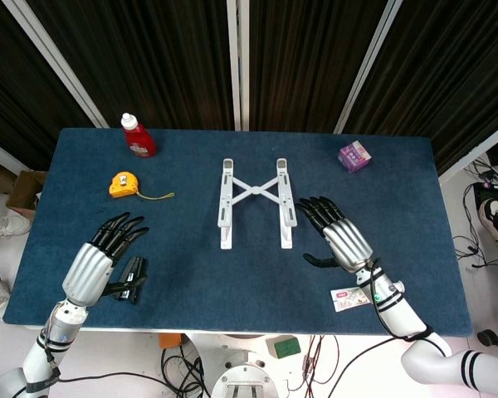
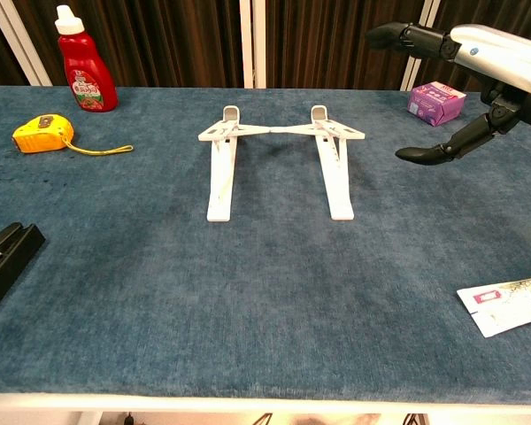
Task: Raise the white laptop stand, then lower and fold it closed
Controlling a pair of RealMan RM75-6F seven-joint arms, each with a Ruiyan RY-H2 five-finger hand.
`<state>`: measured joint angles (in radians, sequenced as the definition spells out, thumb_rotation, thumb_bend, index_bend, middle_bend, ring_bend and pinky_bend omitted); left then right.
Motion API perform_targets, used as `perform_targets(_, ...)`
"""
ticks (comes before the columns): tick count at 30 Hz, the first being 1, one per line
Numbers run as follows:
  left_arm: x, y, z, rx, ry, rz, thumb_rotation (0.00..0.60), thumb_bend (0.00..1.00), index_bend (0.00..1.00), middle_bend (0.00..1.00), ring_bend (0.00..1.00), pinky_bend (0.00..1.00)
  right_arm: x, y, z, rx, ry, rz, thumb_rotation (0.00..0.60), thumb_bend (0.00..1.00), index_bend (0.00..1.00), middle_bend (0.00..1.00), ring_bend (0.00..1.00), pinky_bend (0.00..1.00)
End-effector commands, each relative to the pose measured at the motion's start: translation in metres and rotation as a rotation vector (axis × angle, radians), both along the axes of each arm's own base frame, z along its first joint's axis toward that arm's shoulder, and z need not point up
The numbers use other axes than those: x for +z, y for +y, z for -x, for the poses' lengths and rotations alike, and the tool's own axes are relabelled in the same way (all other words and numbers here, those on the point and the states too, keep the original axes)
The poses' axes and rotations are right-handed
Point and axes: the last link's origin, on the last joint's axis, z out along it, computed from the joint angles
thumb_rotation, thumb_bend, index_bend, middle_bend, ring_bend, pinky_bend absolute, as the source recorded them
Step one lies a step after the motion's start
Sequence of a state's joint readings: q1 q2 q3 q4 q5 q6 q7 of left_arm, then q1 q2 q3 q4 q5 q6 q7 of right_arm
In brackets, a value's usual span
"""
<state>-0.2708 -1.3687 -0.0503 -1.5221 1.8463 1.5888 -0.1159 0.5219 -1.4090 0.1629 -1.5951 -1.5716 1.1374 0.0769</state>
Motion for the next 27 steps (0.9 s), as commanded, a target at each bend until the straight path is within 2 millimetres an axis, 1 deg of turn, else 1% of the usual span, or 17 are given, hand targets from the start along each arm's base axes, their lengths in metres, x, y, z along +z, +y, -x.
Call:
perform_targets(1,-0.001,0.002,0.002,0.01,-0.004,0.007,0.6,0.07,0.17,0.11,0.04,0.15,0.0,-0.003,0.0,-0.004,0.005,0.002,0.6,0.18,0.0,0.08,0.0,0.0)
perform_targets(5,-0.001,0.003,0.006,0.027,0.001,0.002,0.6,0.07,0.17,0.11,0.04,0.15,0.001,-0.006,0.0,-0.011,0.009,-0.007,0.6,0.18,0.0,0.08,0.0,0.0)
perform_targets(8,0.001,0.002,0.01,0.044,-0.002,-0.003,0.6,0.07,0.17,0.11,0.04,0.15,0.005,-0.007,0.001,-0.015,0.005,-0.016,0.6,0.18,0.0,0.08,0.0,0.0)
perform_targets(12,0.005,-0.003,0.017,0.074,-0.001,-0.022,0.6,0.07,0.17,0.11,0.04,0.15,0.022,-0.016,0.0,-0.034,-0.007,-0.01,0.6,0.18,0.0,0.09,0.0,0.0)
perform_targets(14,0.007,-0.005,0.022,0.096,-0.001,-0.035,0.6,0.07,0.17,0.11,0.04,0.15,0.031,-0.025,-0.003,-0.06,-0.027,-0.02,0.6,0.18,0.0,0.11,0.0,0.01)
perform_targets(15,0.008,-0.006,0.024,0.107,0.001,-0.041,0.6,0.07,0.17,0.11,0.04,0.15,0.035,-0.03,-0.004,-0.072,-0.038,-0.031,0.6,0.2,0.0,0.12,0.0,0.02)
perform_targets(17,0.01,-0.008,0.03,0.134,0.016,-0.058,0.6,0.07,0.17,0.11,0.04,0.15,0.041,-0.044,-0.008,-0.107,-0.059,-0.062,0.6,0.3,0.0,0.14,0.0,0.02)
perform_targets(19,0.013,-0.011,0.036,0.165,0.049,-0.071,0.6,0.07,0.17,0.11,0.04,0.15,0.044,-0.06,-0.012,-0.156,-0.061,-0.106,0.6,0.4,0.0,0.14,0.0,0.02)
perform_targets(20,0.014,-0.012,0.039,0.182,0.069,-0.073,0.6,0.07,0.17,0.11,0.04,0.15,0.044,-0.068,-0.013,-0.18,-0.057,-0.127,0.6,0.44,0.0,0.14,0.0,0.02)
perform_targets(21,0.016,-0.013,0.043,0.209,0.099,-0.071,0.6,0.07,0.17,0.11,0.04,0.15,0.042,-0.077,-0.015,-0.21,-0.044,-0.156,0.6,0.5,0.0,0.14,0.0,0.02)
perform_targets(23,0.018,-0.014,0.048,0.251,0.139,-0.063,0.6,0.07,0.17,0.11,0.04,0.15,0.036,-0.091,-0.017,-0.253,-0.013,-0.202,0.6,0.57,0.0,0.16,0.0,0.02)
perform_targets(27,0.022,-0.016,0.056,0.334,0.178,-0.044,0.6,0.07,0.17,0.11,0.04,0.15,0.013,-0.115,-0.025,-0.316,0.023,-0.273,0.6,0.67,0.0,0.16,0.0,0.02)
